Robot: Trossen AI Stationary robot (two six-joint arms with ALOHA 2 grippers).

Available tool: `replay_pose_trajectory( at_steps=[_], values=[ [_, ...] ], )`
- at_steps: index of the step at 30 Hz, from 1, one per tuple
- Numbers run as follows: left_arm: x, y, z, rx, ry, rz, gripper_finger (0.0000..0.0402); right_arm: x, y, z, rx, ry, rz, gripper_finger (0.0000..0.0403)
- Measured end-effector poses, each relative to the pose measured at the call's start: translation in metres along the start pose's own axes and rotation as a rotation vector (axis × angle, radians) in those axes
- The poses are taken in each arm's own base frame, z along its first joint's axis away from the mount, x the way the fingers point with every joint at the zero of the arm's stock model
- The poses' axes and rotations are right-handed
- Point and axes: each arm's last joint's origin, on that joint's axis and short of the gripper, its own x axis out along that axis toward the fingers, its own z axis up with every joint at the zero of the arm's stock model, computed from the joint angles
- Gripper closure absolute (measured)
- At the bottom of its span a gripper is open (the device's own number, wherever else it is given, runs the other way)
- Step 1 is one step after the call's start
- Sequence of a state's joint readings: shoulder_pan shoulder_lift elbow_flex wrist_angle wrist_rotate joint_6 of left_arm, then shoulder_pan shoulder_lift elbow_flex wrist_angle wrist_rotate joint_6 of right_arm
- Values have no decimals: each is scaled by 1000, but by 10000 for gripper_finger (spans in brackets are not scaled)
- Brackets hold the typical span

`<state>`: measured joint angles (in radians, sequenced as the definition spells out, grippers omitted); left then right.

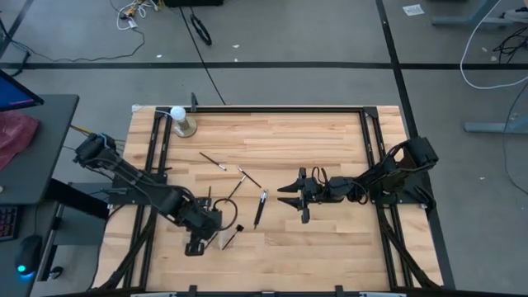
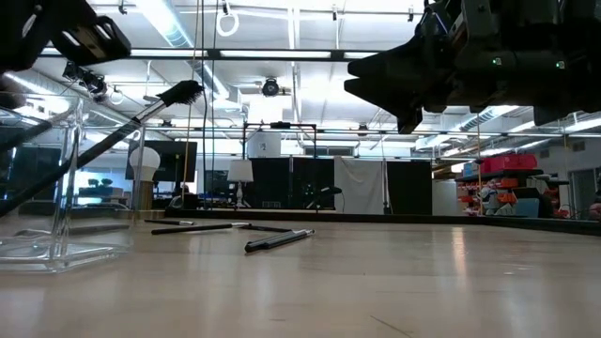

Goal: Put items in baskets/containers
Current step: Put the black eyeshadow brush into the transparent organizer

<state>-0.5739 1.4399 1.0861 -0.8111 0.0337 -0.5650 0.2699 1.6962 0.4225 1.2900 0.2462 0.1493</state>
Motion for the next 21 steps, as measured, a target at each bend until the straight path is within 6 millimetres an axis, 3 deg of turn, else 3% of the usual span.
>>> replay_pose_trajectory(
  at_steps=[10,21],
  values=[
    [9,10,-1,-27,-6,12,372,0,0,0,-1,5,-1,262],
    [8,27,9,-57,-26,37,250,0,0,-1,-2,6,-1,262]
  ],
)
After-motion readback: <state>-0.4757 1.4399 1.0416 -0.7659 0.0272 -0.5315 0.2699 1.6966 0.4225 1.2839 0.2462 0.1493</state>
